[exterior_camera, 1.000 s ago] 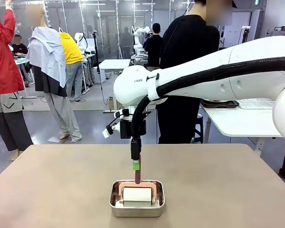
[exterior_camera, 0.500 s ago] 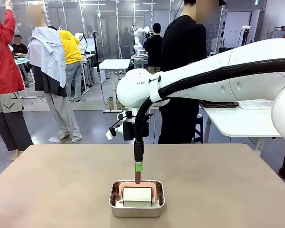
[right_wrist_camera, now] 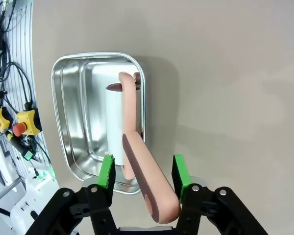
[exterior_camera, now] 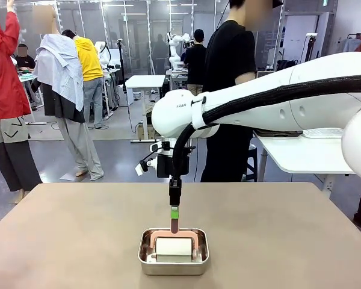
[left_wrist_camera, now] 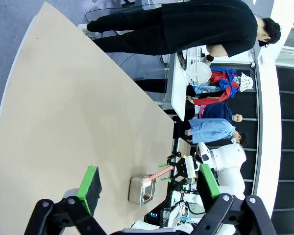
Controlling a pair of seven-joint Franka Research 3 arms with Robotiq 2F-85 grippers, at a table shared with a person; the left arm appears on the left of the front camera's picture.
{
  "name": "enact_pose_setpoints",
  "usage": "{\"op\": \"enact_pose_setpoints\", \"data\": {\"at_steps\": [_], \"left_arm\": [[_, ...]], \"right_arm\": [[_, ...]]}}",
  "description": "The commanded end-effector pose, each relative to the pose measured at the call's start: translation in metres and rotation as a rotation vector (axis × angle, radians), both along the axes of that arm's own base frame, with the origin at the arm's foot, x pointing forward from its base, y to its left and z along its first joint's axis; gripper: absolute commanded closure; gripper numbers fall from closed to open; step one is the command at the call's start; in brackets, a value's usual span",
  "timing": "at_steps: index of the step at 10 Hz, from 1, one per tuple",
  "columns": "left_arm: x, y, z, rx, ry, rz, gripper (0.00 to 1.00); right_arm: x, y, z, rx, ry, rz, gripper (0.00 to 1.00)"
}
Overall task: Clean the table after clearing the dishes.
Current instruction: When the right (or left) Handle tray is removed, use the right hand (or left hand) to clean the right (or left) side of the table with the Lint Roller.
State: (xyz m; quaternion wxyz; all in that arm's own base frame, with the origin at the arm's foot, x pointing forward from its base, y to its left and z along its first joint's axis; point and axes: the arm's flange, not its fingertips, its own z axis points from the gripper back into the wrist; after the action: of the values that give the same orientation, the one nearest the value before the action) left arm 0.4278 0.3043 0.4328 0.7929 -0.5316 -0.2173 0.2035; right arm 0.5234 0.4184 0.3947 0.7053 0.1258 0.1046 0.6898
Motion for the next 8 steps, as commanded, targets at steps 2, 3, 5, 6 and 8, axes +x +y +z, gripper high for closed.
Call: {"op": "enact_pose_setpoints", "data": {"at_steps": [2, 3, 5, 6, 8], "left_arm": [[-0.001, 0.004, 0.002, -0.001, -0.001, -0.014, 0.00], [-0.001, 0.004, 0.002, -0.001, -0.001, -0.014, 0.00], [-0.001, 0.004, 0.002, -0.001, -0.001, -0.014, 0.00], [-0.001, 0.004, 0.002, -0.001, -0.001, -0.014, 0.00], [-0.001, 0.004, 0.002, -0.001, -0.001, -0.014, 0.00]], "right_arm": [[-0.007, -0.006, -0.001, -0.007, 0.043, 0.002, 0.55], [-0.006, -0.007, 0.002, -0.003, 0.039, -0.008, 0.83], [-0.006, -0.005, 0.006, 0.013, 0.048, -0.007, 1.00], [-0.008, -0.007, 0.016, 0.032, 0.048, -0.004, 0.93], [-0.014, -0.011, 0.039, 0.024, 0.025, -0.008, 1.00]]}}
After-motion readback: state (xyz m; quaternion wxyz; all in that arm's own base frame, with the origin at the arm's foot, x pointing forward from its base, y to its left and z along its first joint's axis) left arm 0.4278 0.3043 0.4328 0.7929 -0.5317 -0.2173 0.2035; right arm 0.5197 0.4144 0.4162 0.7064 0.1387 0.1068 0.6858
